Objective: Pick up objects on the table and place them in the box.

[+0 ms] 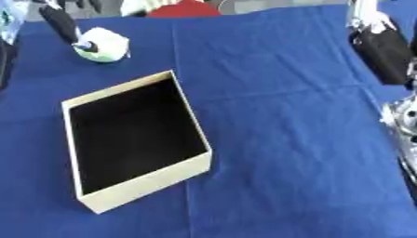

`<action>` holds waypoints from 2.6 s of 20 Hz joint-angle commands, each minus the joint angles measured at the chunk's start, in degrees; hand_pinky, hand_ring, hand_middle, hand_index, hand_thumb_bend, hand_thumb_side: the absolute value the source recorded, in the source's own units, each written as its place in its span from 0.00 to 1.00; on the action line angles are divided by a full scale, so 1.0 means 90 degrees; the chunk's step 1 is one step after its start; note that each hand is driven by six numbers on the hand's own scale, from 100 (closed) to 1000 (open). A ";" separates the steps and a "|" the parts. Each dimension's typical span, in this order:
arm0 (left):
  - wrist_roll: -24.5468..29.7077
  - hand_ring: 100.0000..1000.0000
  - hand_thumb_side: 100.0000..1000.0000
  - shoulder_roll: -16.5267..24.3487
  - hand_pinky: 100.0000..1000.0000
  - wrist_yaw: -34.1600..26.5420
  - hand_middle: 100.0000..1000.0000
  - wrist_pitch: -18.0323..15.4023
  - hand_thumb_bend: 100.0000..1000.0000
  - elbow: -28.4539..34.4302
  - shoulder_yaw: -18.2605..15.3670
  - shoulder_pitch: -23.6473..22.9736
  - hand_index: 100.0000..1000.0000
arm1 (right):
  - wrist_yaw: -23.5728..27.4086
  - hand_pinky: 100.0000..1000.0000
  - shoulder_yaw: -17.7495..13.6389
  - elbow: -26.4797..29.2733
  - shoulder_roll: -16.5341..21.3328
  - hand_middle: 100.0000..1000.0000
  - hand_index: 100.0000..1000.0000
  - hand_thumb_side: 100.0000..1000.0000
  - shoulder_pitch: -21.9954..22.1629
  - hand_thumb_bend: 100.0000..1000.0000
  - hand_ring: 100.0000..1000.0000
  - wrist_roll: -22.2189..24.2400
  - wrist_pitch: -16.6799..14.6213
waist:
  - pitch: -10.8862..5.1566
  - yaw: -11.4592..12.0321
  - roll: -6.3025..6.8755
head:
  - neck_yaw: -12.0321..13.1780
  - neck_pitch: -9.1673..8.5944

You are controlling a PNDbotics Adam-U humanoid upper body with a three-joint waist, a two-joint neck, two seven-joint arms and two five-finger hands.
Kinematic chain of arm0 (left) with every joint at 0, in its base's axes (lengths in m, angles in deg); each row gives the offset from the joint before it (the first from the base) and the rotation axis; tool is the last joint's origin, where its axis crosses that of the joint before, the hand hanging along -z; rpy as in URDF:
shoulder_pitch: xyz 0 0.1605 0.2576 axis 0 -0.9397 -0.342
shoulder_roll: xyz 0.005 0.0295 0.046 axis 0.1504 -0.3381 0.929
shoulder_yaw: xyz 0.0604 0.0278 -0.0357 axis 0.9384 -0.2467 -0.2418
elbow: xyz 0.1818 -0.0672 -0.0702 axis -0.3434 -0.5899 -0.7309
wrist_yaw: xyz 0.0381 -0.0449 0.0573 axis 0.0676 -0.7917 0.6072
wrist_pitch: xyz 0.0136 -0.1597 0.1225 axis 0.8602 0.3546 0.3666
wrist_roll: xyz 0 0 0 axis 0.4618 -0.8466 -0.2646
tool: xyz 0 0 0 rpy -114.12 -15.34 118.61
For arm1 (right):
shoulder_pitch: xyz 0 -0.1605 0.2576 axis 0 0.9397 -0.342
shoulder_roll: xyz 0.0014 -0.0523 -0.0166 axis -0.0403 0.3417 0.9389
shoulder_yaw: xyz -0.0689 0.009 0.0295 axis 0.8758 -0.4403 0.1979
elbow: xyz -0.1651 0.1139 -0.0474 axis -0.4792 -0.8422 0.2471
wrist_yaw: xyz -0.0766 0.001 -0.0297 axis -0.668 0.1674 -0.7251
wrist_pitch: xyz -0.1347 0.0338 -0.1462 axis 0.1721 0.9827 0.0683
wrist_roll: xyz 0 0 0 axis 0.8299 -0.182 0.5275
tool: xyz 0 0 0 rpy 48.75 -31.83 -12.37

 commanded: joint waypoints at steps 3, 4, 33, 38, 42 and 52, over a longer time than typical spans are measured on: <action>-0.0228 0.85 0.21 0.0101 0.66 0.0488 0.86 0.0052 0.55 -0.0099 -0.0028 0.0113 0.83 | 0.0058 0.91 -0.0011 0.0094 0.0138 0.69 0.86 0.52 -0.0120 0.00 0.74 -0.0019 0.0022 | -0.0089 -0.0047 -0.0005 | 0.0062 -0.0143; -0.0263 0.85 0.22 0.0094 0.66 0.0586 0.86 0.0069 0.55 -0.0130 -0.0040 0.0111 0.83 | 0.0066 0.91 -0.0008 0.0094 0.0137 0.69 0.86 0.52 -0.0123 0.00 0.74 -0.0022 0.0023 | -0.0077 -0.0056 -0.0006 | 0.0065 -0.0158; -0.1193 0.73 0.16 -0.0154 0.51 0.1052 0.69 0.0498 0.04 -0.0303 -0.0392 0.0028 0.72 | 0.0194 0.92 0.0062 0.0094 0.0142 0.69 0.87 0.52 -0.0199 0.00 0.74 -0.0054 0.0040 | 0.0164 -0.0152 -0.0049 | 0.0144 -0.0397; -0.0892 0.71 0.13 -0.0090 0.47 0.0714 0.67 0.0471 0.00 -0.0127 -0.0315 0.0106 0.70 | 0.0181 0.92 0.0059 0.0094 0.0139 0.69 0.87 0.52 -0.0176 0.00 0.74 -0.0053 0.0039 | 0.0117 -0.0133 -0.0030 | 0.0133 -0.0349; -0.0761 0.70 0.11 -0.0029 0.47 0.0664 0.68 0.0469 0.01 -0.0007 -0.0276 0.0160 0.70 | 0.0161 0.92 0.0057 0.0094 0.0127 0.69 0.87 0.52 -0.0163 0.00 0.74 -0.0040 0.0020 | 0.0057 -0.0114 -0.0007 | 0.0121 -0.0300; -0.0699 0.66 0.08 0.0293 0.41 -0.0233 0.66 -0.0026 0.00 0.0566 0.0008 0.0051 0.69 | 0.0077 0.91 0.0002 0.0094 0.0153 0.69 0.86 0.52 -0.0093 0.00 0.74 -0.0019 0.0018 | -0.0114 -0.0032 0.0036 | 0.0059 -0.0068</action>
